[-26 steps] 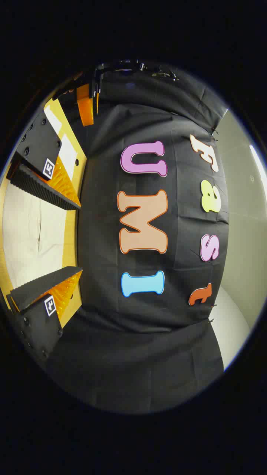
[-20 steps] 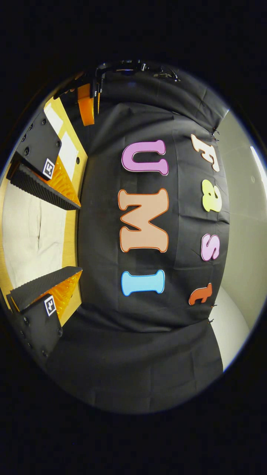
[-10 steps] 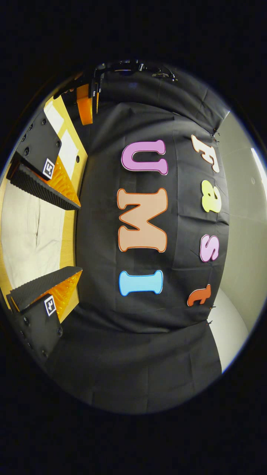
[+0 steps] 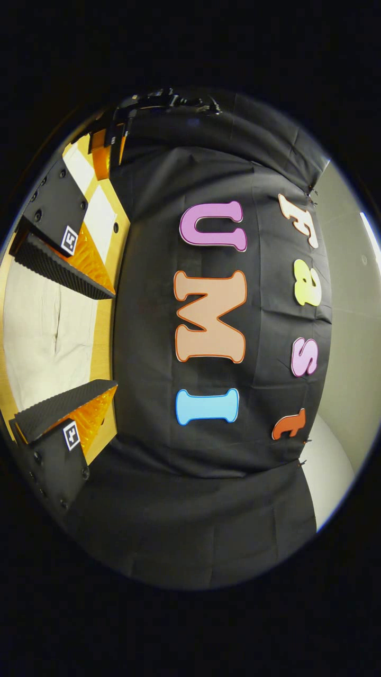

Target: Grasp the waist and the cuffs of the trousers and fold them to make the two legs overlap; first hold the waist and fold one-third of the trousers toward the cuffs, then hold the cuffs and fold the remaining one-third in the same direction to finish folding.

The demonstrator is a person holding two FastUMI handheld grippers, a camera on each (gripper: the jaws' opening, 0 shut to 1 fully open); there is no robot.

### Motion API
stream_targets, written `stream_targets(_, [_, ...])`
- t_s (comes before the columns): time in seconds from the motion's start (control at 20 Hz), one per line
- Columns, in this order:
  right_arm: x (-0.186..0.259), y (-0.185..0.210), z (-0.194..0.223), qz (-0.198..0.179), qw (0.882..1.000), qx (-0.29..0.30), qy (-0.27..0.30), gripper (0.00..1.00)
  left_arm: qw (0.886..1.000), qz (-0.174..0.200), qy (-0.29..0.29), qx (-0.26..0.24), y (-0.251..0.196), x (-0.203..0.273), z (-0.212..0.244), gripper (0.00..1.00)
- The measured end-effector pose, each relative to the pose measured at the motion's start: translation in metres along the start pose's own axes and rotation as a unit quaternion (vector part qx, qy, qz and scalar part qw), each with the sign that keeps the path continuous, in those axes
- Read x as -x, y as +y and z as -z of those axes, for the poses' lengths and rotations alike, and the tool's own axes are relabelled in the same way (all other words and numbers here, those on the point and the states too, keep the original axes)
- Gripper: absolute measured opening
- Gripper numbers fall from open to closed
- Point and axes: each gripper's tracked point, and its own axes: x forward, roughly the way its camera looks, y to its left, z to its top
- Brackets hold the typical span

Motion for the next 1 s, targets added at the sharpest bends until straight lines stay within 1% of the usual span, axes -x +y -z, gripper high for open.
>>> stream_targets(0.1, [0.000, 0.002, 0.002, -0.001, 1.000, 0.004, -0.001, 0.97, 0.999, 0.002, 0.025, -0.031, 0.012, 0.001, 0.018, 0.94])
stream_targets(0.25, [0.000, 0.002, 0.011, 0.002, 1.000, 0.011, 0.007, 0.97, 0.997, 0.028, 0.055, -0.053, 0.019, 0.006, 0.041, 0.94])
stream_targets(0.35, [0.002, 0.005, 0.015, 0.003, 1.000, 0.008, 0.012, 0.97, 0.991, 0.051, 0.087, -0.084, 0.024, 0.011, 0.061, 0.94])
stream_targets(0.4, [0.002, 0.005, 0.018, 0.004, 1.000, 0.008, 0.014, 0.99, 0.987, 0.066, 0.107, -0.105, 0.028, 0.013, 0.072, 0.93])
stream_targets(0.55, [0.004, 0.005, 0.028, 0.008, 1.000, 0.008, 0.025, 0.99, 0.965, 0.112, 0.169, -0.165, 0.037, 0.023, 0.103, 0.92])
stream_targets(0.75, [0.006, 0.003, 0.038, 0.013, 0.999, 0.011, 0.040, 0.97, 0.927, 0.180, 0.250, -0.215, 0.045, 0.048, 0.150, 0.91])
stream_targets(0.85, [0.008, 0.002, 0.042, 0.017, 0.999, 0.014, 0.046, 0.98, 0.908, 0.203, 0.285, -0.230, 0.052, 0.058, 0.167, 0.92])
stream_targets(1.0, [0.009, 0.003, 0.048, 0.020, 0.998, 0.014, 0.056, 0.98, 0.878, 0.226, 0.330, -0.262, 0.065, 0.071, 0.191, 0.92])
